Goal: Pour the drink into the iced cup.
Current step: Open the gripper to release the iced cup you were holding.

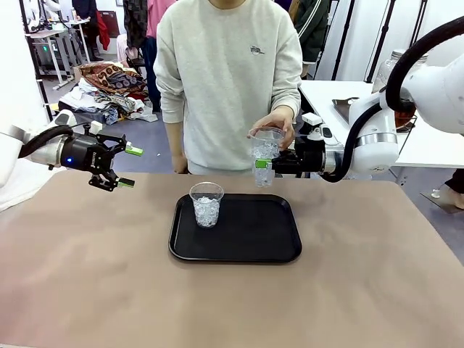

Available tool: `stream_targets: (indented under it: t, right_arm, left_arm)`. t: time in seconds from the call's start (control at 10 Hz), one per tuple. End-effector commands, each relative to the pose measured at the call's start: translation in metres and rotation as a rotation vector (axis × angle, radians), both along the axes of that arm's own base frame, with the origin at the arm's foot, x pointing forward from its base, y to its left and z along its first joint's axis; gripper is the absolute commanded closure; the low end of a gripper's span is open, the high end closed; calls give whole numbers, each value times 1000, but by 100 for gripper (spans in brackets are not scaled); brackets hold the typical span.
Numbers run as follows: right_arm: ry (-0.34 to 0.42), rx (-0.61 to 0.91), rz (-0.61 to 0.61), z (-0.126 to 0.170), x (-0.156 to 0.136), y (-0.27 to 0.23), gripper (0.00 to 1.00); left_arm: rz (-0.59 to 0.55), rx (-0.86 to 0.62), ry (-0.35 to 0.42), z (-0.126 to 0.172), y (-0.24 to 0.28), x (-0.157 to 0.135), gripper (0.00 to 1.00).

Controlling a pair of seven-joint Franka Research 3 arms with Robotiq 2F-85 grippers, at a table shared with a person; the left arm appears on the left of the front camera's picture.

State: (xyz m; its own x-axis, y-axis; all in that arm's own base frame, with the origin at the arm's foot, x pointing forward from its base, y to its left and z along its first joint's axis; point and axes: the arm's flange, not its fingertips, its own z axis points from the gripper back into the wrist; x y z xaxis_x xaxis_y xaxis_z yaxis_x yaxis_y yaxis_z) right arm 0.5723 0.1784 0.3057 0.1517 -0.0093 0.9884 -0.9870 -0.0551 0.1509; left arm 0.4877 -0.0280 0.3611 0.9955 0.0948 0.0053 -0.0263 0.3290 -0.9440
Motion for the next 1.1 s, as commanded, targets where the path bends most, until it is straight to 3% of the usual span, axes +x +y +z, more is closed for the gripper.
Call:
stream_targets:
  t: [0.0, 0.3, 0.4, 0.5, 1.0]
  right_arm:
    - [-14, 1, 1, 4, -2, 1, 24]
    - [-14, 1, 1, 4, -2, 1, 24]
    - [-1, 0, 0, 1, 0, 0, 16]
    - [14, -4, 11, 1, 0, -2, 0]
    - [16, -25, -56, 4, -6, -38, 0]
  left_arm:
    - [-1, 7, 17, 1, 0, -1, 0]
    - [-1, 7, 17, 1, 0, -1, 0]
    - [-1, 7, 17, 1, 0, -1, 0]
    - [-1, 7, 17, 1, 0, -1, 0]
    - [-1, 7, 17, 1, 0, -1, 0]
